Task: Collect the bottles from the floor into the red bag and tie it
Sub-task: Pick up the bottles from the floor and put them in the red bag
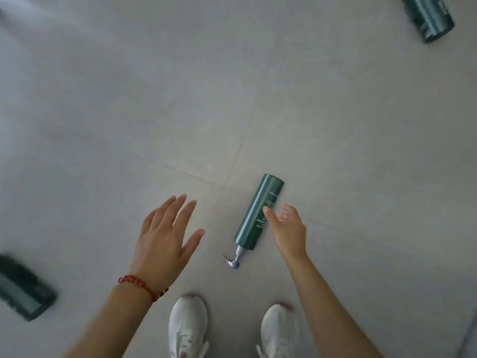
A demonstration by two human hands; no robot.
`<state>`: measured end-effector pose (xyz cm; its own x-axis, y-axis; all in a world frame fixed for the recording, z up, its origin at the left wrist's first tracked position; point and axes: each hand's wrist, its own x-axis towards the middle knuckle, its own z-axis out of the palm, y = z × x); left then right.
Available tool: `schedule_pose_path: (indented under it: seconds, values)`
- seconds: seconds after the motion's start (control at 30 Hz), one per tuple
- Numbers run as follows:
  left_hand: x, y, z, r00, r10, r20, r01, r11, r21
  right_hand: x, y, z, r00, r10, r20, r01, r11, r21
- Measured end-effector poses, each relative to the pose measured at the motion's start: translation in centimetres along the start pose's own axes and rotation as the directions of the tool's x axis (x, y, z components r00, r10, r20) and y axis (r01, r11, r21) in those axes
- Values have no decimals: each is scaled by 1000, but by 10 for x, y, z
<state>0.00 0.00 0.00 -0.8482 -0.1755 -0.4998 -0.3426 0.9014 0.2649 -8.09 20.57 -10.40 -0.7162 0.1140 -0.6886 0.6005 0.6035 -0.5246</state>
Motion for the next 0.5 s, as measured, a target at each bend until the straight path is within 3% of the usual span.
schedule_pose_path:
  seconds: [0.13, 0.33, 0.5]
  values:
    - [2, -21, 41, 999, -52, -4, 52, 999, 4, 29, 13, 40, 982, 187, 25, -189, 977, 95]
    - [-9, -37, 63, 997, -80, -9, 80, 996, -35, 44, 27, 62, 983, 179, -41, -171, 974, 146]
    - [-24, -47, 42, 990, -142, -21, 139, 985, -100, 22, 7, 39, 950, 155, 272, -263, 866, 426]
